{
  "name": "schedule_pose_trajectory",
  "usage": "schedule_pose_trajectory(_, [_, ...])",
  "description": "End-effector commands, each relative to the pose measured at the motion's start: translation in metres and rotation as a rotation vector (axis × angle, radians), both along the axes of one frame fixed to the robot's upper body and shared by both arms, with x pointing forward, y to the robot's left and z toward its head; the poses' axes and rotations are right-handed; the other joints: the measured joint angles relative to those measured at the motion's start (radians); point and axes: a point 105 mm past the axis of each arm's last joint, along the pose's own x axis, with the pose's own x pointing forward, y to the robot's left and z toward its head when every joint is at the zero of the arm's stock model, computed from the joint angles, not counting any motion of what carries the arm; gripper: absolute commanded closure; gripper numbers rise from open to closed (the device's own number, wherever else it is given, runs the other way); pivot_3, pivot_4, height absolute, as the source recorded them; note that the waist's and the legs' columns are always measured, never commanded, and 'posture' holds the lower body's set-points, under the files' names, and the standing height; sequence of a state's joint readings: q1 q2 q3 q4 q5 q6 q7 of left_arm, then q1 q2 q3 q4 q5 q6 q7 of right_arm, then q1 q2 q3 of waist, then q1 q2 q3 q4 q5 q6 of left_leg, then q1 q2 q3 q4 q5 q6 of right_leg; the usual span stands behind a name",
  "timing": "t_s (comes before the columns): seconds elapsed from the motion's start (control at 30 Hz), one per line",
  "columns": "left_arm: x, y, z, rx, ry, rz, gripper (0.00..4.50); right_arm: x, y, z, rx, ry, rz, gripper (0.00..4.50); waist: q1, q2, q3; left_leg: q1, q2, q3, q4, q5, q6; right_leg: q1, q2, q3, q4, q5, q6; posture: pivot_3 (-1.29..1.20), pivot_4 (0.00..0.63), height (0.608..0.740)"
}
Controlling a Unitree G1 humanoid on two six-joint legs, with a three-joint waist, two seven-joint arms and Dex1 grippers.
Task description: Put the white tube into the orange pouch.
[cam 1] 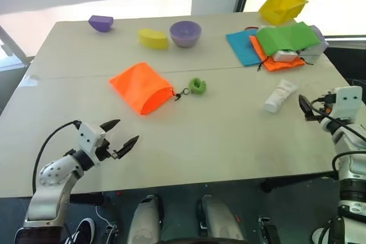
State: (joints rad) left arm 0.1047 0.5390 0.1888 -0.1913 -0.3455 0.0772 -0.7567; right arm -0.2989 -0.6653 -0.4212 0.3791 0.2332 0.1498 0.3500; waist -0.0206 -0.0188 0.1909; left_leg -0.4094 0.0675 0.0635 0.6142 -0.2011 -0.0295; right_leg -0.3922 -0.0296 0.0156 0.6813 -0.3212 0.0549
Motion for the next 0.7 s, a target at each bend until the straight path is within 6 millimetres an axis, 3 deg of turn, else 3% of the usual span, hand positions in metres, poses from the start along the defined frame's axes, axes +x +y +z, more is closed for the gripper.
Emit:
schedule_pose_trajectory(0.03, [-0.001, -0.002, 0.008, 0.023, -0.052, -0.007, 0.0, 0.0, -0.004, 0.013, -0.023, -0.048, -0.009, 0.02, 0.0, 0.0, 0.0, 0.0, 0.0, 0.001, 0.0, 0.0, 0.0, 0.0, 0.0, 0.001, 0.0, 0.0, 0.0, 0.0, 0.15, 0.74])
schedule_pose_trajectory(0.13, [0.001, 0.003, 0.006, 0.042, -0.049, 0.039, 0.0, 0.002, 0.004, 0.009, -0.031, -0.045, 0.02, 0.02, -0.001, 0.0, 0.0, 0.0, 0.0, 0.005, 0.0, 0.0, 0.0, -0.002, 0.0, 0.004, 0.0, 0.001, 0.002, 0.0, 0.15, 0.74])
schedule_pose_trajectory(0.5, [-0.001, -0.006, 0.012, 0.019, -0.075, -0.043, 0.0, 0.001, 0.013, 0.012, -0.048, -0.065, 0.046, 0.02, 0.0, 0.0, 0.0, 0.0, 0.0, 0.014, 0.0, 0.0, 0.0, -0.005, -0.001, 0.011, 0.0, 0.003, 0.006, 0.0, 0.15, 0.74])
schedule_pose_trajectory(0.63, [0.007, -0.015, 0.015, 0.06, -0.084, -0.053, 0.0, -0.001, 0.039, 0.024, -0.04, -0.122, 0.206, 0.02, 0.0, 0.0, 0.0, 0.0, 0.0, 0.014, 0.0, 0.0, 0.0, -0.005, -0.001, 0.012, -0.001, 0.003, 0.006, 0.0, 0.15, 0.74])
schedule_pose_trajectory(0.7, [0.011, -0.024, 0.021, 0.074, -0.121, -0.056, 0.0, -0.005, 0.062, 0.026, -0.025, -0.128, 0.34, 0.02, 0.0, 0.0, 0.0, 0.0, 0.0, 0.014, 0.0, 0.0, 0.0, -0.005, -0.001, 0.012, -0.001, 0.004, 0.007, 0.0, 0.15, 0.74])
